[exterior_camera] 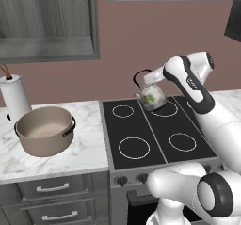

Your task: Pick the kettle from the cabinet and place it on a stove burner. Then pick the pot from the counter and place it on another stove burner. Finally, turn both burners on.

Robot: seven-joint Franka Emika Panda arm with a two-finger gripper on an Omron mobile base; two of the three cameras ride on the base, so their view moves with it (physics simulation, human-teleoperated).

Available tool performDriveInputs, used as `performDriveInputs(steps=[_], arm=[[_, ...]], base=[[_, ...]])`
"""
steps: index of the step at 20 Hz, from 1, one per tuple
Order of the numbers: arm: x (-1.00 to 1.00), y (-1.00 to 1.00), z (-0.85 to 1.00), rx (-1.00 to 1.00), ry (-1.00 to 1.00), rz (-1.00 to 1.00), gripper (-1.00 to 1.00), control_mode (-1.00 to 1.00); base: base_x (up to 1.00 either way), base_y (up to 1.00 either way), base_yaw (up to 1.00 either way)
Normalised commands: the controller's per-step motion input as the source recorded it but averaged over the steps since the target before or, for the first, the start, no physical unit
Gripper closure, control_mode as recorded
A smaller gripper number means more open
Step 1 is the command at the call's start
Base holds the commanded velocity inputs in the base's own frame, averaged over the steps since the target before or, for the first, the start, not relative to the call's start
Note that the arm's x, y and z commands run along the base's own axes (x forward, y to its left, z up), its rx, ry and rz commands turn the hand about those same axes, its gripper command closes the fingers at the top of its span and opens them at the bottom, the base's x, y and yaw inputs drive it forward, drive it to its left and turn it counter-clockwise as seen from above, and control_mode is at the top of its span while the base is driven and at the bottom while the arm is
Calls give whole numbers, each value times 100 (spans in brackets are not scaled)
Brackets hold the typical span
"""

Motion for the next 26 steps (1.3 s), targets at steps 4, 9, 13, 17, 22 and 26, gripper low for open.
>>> performDriveInputs(steps=[4,9,13,17,22,26], arm=[[20,1,-29,2,-4,6,100,-100],[19,2,-25,3,-8,6,100,-100],[17,1,-24,2,-7,5,100,-100],[20,6,-22,1,-5,5,100,-100],[20,12,-17,1,-4,4,100,-100],[18,12,-6,0,-3,3,100,-100]], base=[[0,0,0],[0,0,0],[0,0,0],[0,0,0],[0,0,0],[0,0,0]])
